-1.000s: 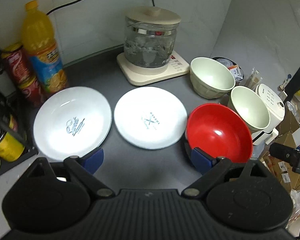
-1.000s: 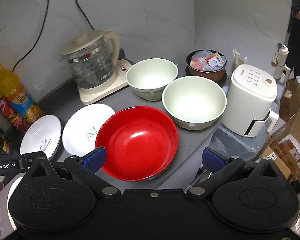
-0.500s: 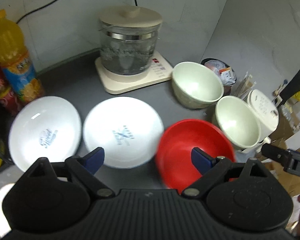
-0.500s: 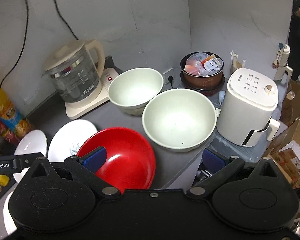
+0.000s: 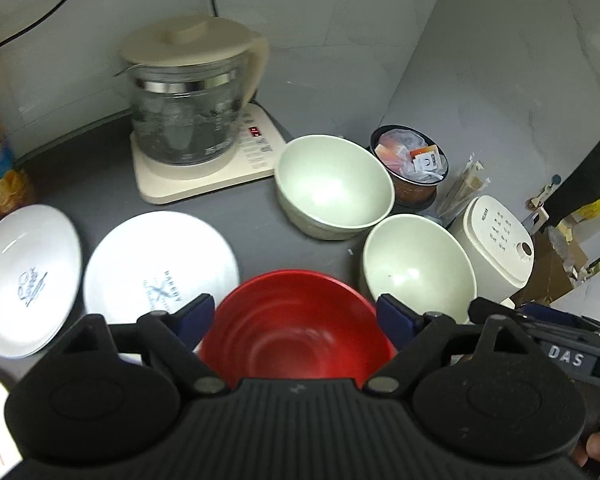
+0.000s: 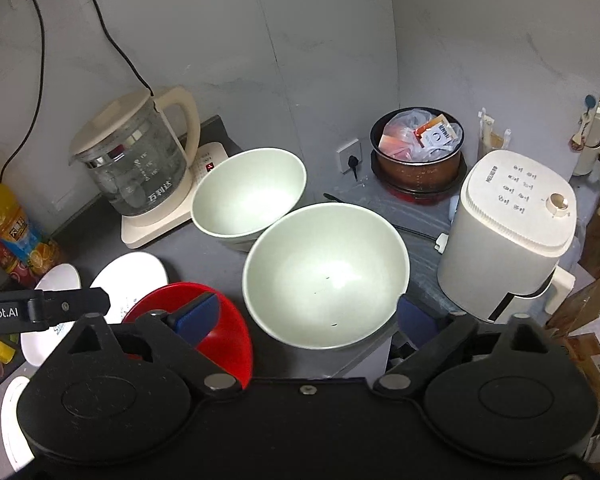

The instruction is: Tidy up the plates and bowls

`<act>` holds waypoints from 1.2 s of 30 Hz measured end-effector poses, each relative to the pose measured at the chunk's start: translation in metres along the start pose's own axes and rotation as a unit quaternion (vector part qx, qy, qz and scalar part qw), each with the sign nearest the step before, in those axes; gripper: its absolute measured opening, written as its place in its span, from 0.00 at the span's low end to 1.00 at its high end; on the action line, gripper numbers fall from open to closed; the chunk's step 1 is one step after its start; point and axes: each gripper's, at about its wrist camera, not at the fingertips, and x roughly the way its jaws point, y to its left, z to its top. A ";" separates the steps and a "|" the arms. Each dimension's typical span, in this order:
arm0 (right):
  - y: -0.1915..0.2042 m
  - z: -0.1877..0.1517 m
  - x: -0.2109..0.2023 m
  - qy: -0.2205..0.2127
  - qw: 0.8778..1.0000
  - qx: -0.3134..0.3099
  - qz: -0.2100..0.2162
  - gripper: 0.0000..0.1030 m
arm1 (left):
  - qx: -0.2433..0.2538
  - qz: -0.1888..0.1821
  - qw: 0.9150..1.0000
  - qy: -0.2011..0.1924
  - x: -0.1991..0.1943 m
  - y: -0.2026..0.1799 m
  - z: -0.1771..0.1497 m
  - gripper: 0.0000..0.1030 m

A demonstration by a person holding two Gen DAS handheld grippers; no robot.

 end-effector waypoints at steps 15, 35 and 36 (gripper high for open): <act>-0.059 0.014 0.058 0.059 0.998 0.019 0.013 0.65 | -0.017 -0.002 1.000 0.019 0.060 -0.044 0.024 0.57; -0.079 0.024 0.128 0.132 0.990 0.016 0.041 0.45 | -0.021 0.012 0.997 0.071 0.155 -0.071 0.041 0.19; -0.080 0.025 0.131 0.134 0.990 0.015 0.041 0.42 | -0.024 0.010 0.997 0.075 0.157 -0.071 0.041 0.18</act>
